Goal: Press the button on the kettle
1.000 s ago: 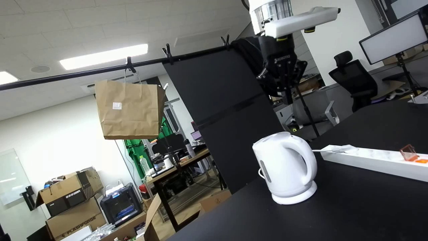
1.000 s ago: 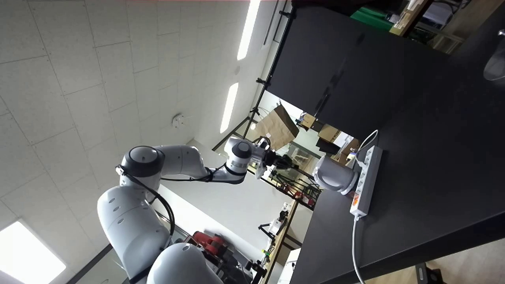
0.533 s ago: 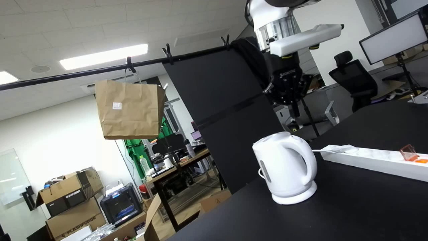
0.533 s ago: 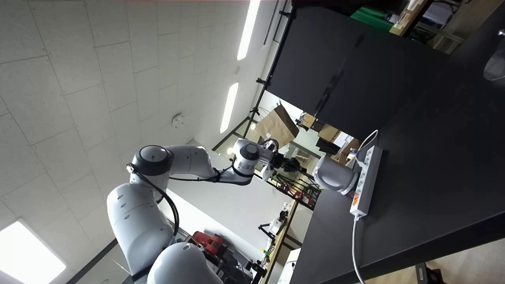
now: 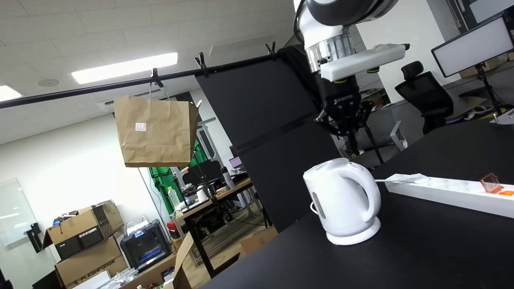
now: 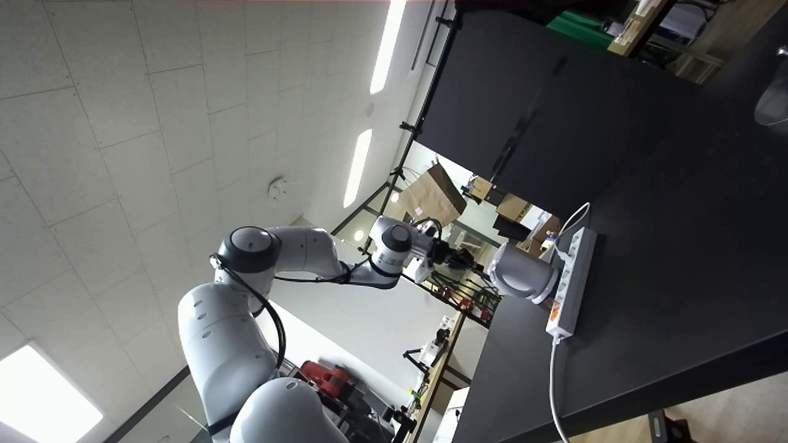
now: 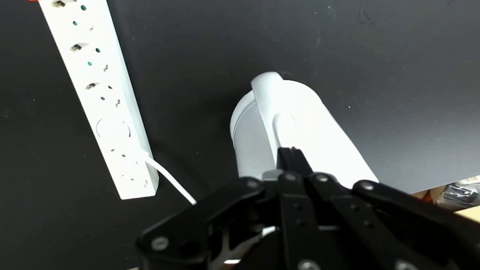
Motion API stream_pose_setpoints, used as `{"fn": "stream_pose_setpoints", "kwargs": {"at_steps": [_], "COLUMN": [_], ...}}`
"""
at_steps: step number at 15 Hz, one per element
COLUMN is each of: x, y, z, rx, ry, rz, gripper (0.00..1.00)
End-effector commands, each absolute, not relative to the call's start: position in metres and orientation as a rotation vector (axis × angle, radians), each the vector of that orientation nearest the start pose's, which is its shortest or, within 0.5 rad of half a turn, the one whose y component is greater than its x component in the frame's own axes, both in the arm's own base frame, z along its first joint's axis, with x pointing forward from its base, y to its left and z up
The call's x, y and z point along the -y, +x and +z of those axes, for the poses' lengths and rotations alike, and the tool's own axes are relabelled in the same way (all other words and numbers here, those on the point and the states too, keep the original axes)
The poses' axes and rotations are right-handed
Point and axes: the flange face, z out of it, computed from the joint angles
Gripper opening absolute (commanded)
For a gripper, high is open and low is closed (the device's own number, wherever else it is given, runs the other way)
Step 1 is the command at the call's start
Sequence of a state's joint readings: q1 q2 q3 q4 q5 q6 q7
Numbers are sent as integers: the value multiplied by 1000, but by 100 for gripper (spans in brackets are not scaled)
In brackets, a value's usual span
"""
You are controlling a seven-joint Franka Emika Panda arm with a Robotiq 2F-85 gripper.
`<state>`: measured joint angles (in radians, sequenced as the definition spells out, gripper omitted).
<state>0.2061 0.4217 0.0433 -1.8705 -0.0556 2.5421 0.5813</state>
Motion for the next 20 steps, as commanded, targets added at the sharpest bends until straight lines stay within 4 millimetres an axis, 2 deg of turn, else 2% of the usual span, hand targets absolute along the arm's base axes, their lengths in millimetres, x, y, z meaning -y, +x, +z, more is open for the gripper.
{"fn": "stream_pose_setpoints", "kwargs": {"at_steps": [1,9,20], "x": [-161,-159,-165], "y": [652,662,662], "z": [312,299,298], "rx": [-489,-546,-544], "ry": [-2986,-2946,-2936], "rz": [-358,-360,-363], "gripper": [0,0,0]}}
